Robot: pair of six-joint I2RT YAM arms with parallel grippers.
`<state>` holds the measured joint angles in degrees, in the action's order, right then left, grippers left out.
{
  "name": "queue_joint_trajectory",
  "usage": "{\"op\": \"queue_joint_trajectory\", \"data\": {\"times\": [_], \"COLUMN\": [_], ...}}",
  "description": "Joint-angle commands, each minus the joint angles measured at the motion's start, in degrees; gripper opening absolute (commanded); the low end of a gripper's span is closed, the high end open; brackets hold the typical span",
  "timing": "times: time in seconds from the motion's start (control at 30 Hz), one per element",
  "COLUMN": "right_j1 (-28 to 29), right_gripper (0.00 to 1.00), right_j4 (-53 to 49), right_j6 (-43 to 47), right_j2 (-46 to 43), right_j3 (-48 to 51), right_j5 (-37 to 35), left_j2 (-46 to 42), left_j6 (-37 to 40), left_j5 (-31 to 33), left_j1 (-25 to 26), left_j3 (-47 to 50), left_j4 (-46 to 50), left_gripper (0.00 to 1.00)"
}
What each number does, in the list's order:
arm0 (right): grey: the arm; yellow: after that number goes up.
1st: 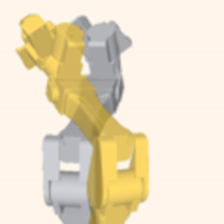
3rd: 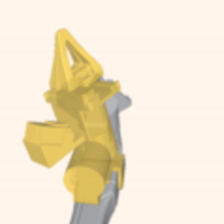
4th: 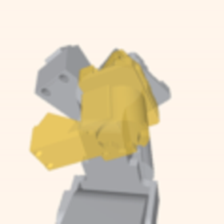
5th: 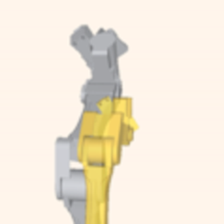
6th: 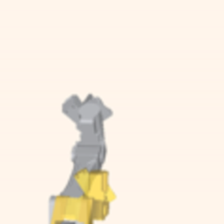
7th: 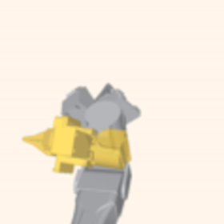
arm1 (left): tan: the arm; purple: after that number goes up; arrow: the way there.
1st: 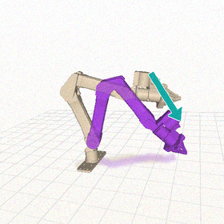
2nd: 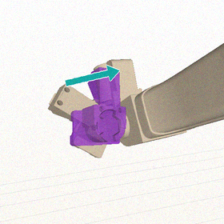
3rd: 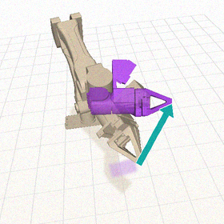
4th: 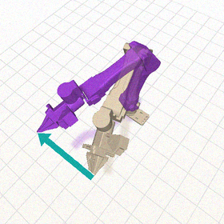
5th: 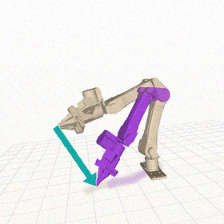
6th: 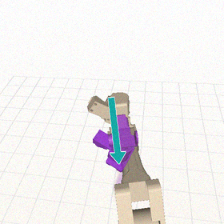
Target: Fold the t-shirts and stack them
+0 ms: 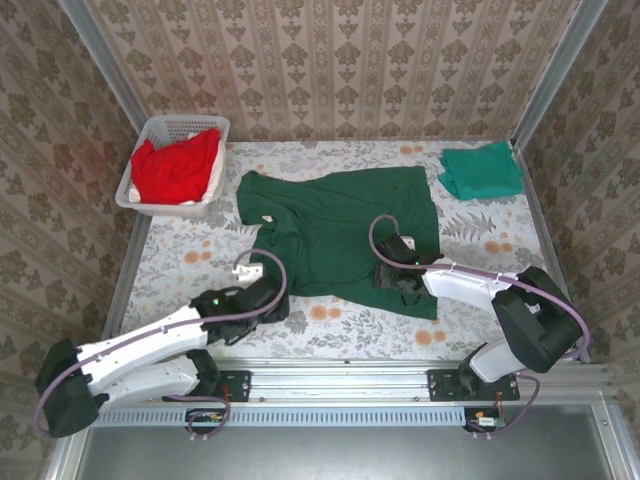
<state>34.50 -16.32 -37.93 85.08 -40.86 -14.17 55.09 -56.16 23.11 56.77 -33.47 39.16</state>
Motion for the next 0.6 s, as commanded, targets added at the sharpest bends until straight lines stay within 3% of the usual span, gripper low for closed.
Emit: {"op": "queue_joint_trajectory", "data": {"times": [0.0,0.03,0.13,0.17,0.33,0.43,0.57], "right_j1": [-0.1,-0.1,-0.1,-0.1,-0.1,-0.2,-0.5], "right_gripper": [0.68,0.68,0.68,0.68,0.69,0.69,0.69], "right_j4": [1.8,1.8,2.2,2.7,3.1,3.4,2.3], "right_j6": [-0.2,-0.3,-0.4,-0.5,-1.1,-1.4,-1.5], "right_j2": [0.4,0.4,0.3,0.4,1.3,1.5,1.0], "right_j3": [0.6,0.9,1.8,2.2,2.7,3.2,3.1], "right_j5": [0.2,-0.2,-0.4,-0.5,-0.9,-1.2,-2.0], "left_j2": [5.8,8.2,14.7,16.6,23.5,29.0,34.1], "left_j6": [9.4,10.4,13.5,14.0,14.8,14.7,13.2], "left_j5": [-3.3,-3.6,-2.9,-2.0,2.4,1.6,0.0], "left_j1": [-6.1,-7.0,-7.2,-6.2,-0.2,0.3,-0.4], "left_j3": [-1.0,-2.1,-7.7,-9.8,-17.9,-19.7,-17.9], "left_j4": [-6.4,-7.0,-6.0,-5.5,-3.3,-3.5,-6.2], "left_gripper": [0.87,0.85,0.61,0.57,0.54,0.45,0.45]}}
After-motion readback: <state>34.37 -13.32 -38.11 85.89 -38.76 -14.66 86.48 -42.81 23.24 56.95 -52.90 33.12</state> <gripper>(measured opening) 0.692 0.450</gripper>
